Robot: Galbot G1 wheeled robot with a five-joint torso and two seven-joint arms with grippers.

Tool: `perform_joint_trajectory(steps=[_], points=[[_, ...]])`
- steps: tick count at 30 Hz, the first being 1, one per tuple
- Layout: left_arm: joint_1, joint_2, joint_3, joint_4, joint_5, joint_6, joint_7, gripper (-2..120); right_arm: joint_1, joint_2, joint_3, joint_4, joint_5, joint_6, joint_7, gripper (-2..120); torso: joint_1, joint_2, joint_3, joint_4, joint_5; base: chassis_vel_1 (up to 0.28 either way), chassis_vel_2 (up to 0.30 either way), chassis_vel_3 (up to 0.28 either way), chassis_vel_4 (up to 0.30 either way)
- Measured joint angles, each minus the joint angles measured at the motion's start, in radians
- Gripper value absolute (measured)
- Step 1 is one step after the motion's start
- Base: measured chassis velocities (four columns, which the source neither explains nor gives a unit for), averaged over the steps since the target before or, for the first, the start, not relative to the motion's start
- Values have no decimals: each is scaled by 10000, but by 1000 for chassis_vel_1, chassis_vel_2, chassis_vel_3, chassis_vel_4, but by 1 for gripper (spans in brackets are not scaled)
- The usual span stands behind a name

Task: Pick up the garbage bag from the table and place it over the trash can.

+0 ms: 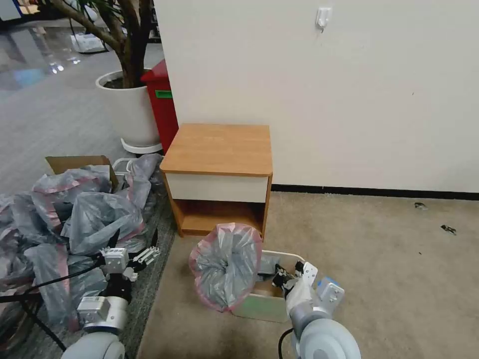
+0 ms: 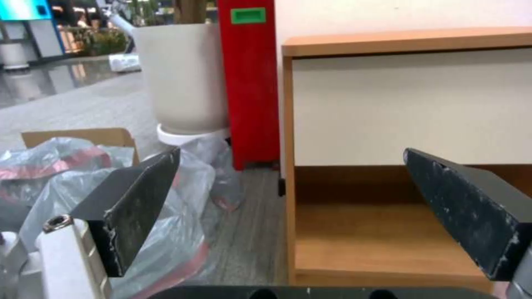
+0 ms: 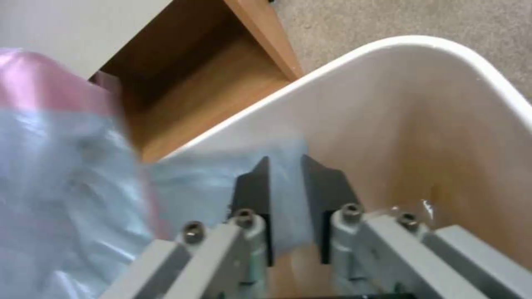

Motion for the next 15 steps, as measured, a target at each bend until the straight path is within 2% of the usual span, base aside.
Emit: perform_joint_trajectory(steps=[4,5,10,12,13,14,15], points=[[-12,159,28,25,-8,-25,16,100,-124,52,-38,17,-248,39,11,37,0,0,0,0,0,0,0,0,0],[-12,159,28,25,-8,-25,16,100,-124,52,-38,17,-248,39,11,37,0,0,0,0,0,0,0,0,0],[42,173,230,23,5,-30,87,100,-171,139,-71,31,-430,93,-21,55,0,0,0,0,0,0,0,0,0],[174,229,420,-105,-253,-24,420,100,-168,187,-57,29,-597,195,-67,65,0,0,0,0,-1,0,0,0,0],[174,229,420,-105,-253,-24,420,100,-168,187,-57,29,-597,195,-67,65,0,0,0,0,-1,0,0,0,0],[235,279,461,-210,-578,11,697,100,-168,193,-36,30,-653,233,-103,68,0,0,0,0,-1,0,0,0,0],[385,403,478,-495,-1566,165,1562,100,-169,195,13,33,-753,298,-173,75,0,-1,0,0,-1,0,0,0,0]])
